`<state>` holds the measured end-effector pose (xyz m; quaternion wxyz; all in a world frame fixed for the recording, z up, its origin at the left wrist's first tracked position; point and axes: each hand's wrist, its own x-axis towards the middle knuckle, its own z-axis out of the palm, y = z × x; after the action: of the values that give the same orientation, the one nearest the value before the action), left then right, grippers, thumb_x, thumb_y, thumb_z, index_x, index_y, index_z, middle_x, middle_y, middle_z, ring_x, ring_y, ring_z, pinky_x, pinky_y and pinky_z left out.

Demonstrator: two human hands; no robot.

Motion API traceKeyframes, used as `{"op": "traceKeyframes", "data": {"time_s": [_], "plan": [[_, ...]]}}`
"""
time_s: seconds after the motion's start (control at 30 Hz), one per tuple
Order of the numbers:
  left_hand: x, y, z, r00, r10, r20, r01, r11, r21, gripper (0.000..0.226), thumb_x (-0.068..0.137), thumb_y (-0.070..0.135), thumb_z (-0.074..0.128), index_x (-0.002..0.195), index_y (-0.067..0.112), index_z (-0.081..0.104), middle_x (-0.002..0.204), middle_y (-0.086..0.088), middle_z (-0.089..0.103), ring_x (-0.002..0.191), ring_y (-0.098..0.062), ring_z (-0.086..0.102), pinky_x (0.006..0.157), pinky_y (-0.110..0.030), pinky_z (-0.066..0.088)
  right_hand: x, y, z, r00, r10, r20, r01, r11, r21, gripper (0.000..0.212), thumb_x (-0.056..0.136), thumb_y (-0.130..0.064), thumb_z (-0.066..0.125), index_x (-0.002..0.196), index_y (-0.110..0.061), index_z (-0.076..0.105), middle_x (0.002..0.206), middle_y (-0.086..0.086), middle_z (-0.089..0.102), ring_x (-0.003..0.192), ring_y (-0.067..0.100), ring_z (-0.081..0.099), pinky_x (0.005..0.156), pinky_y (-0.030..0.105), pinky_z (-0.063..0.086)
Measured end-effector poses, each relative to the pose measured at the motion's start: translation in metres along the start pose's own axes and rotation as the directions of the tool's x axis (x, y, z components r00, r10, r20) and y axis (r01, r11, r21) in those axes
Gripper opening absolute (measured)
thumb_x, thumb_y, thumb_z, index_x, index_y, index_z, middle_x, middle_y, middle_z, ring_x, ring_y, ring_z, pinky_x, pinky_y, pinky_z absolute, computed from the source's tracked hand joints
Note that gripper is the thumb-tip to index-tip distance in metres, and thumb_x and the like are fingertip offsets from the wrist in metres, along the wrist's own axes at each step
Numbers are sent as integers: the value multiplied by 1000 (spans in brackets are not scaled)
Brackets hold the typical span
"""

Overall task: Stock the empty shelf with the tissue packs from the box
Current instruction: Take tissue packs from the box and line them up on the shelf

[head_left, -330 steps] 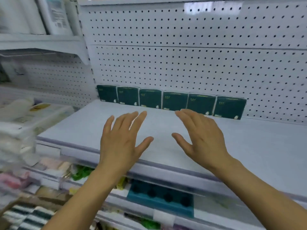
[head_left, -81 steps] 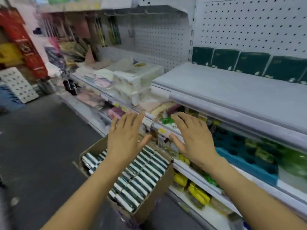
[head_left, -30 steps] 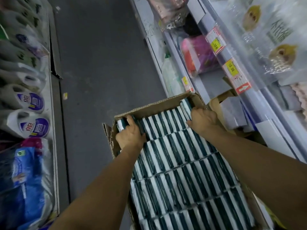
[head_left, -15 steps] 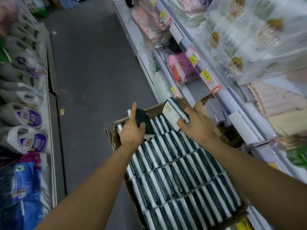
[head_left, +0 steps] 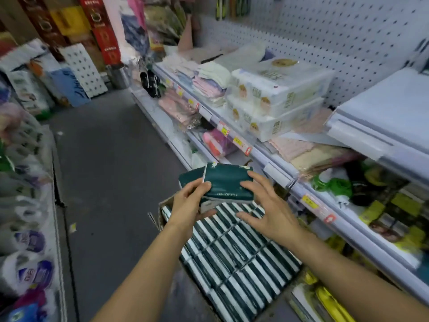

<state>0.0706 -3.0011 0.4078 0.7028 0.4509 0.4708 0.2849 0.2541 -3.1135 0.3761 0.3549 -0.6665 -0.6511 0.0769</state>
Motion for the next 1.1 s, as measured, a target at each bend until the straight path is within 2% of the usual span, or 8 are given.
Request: {"op": "traceKeyframes", "data": {"time_s": [0.13,0.27,0.4,0.47,0.53,0.67,0.9,1.1], "plan": [[-36,23,0,987,135,83,-142,987,78,14,90,23,69,104,22,73,106,-7,72,94,-26,71,68,-37,60,-13,-49,-38,946,306,-104,-236,874,425,56,92,-55,52,141,-36,32,141,-8,42,121,5,51,95,29,48],[-61,45,10,942,231,243,-284,935,213,15,87,20,70,98,29,76,106,-10,72,79,-24,70,67,-37,58,1,-86,-92,887,462,8,-406,771,491,34,94,-38,58,121,-18,58,109,-2,64,95,10,62,71,6,46],[-80,63,34,850,253,462,-387,895,222,31,78,29,76,107,20,75,112,-15,70,104,-36,67,90,-57,54,1,-105,-135,853,463,242,-523,752,402,32,78,-37,78,106,-22,70,95,-3,74,85,13,71,75,23,56],[-86,72,50,816,330,474,-482,841,244,23,84,31,76,105,21,75,107,-1,73,105,-22,68,95,-47,53,-4,-107,-153,839,484,250,-544,720,431,27,79,-31,78,102,-20,71,97,0,75,87,17,72,80,31,58],[-89,81,66,802,383,458,-542,789,290,25,86,49,66,99,30,75,102,15,73,102,-4,66,97,-36,50,-9,-104,-171,820,537,200,-554,654,515,34,77,-28,80,106,-13,69,98,8,75,89,25,71,82,37,58],[-81,101,100,773,404,489,-589,742,319,54,84,76,41,96,36,76,107,11,72,106,-12,65,103,-41,46,-18,-86,-209,765,643,26,-436,488,756,72,47,-32,82,111,-7,63,101,15,72,90,30,67,83,51,54],[-47,150,195,614,550,566,-772,569,284,42,99,55,38,107,30,71,104,18,63,99,4,56,91,-22,42,-12,-33,-292,661,688,-299,-164,521,837,31,87,-6,67,113,0,51,106,18,63,92,27,65,68,38,59],[-1,172,272,529,570,628,-827,511,233,48,85,65,42,87,22,64,89,5,54,79,-12,48,81,-45,52,-7,42,-340,513,713,-479,-448,698,559,20,87,-15,67,100,-5,57,104,11,61,92,21,60,74,31,52]]}}
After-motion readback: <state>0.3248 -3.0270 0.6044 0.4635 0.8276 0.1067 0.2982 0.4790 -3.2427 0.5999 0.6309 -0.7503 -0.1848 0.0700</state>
